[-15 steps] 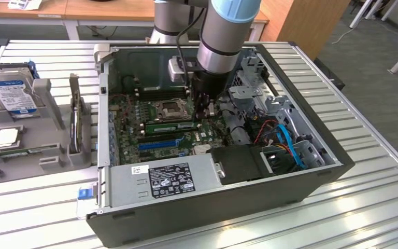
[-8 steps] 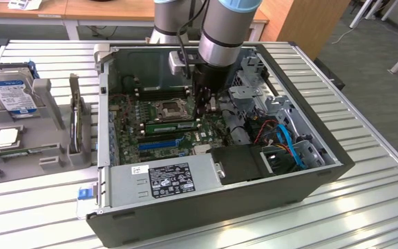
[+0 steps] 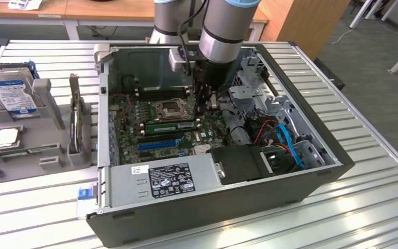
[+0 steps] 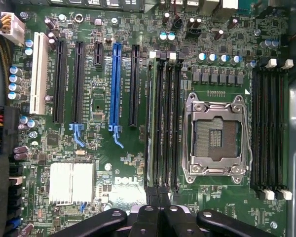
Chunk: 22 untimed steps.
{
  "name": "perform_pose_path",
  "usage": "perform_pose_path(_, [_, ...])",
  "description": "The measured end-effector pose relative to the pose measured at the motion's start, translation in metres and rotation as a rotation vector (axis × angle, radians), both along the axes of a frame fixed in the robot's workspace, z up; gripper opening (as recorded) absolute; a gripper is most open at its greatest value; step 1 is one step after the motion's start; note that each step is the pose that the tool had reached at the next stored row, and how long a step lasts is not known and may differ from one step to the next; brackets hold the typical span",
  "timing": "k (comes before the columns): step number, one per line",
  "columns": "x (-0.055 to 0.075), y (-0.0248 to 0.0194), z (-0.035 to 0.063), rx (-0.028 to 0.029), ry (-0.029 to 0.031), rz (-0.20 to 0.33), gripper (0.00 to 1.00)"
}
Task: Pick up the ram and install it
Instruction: 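Press down the ram until it locks into place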
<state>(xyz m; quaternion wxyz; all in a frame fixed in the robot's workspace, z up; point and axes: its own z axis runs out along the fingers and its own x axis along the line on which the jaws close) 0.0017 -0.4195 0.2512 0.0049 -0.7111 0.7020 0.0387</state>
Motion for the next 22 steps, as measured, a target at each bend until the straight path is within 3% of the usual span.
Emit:
perform_pose_path(6, [-0.003,-0.0001,0.0001,-0.0004,0.0001,0.0,0.1])
perform_pose_path(22, [-0.046,0.0,-0.0008,-0.0002,-0.0012,0.0,0.1])
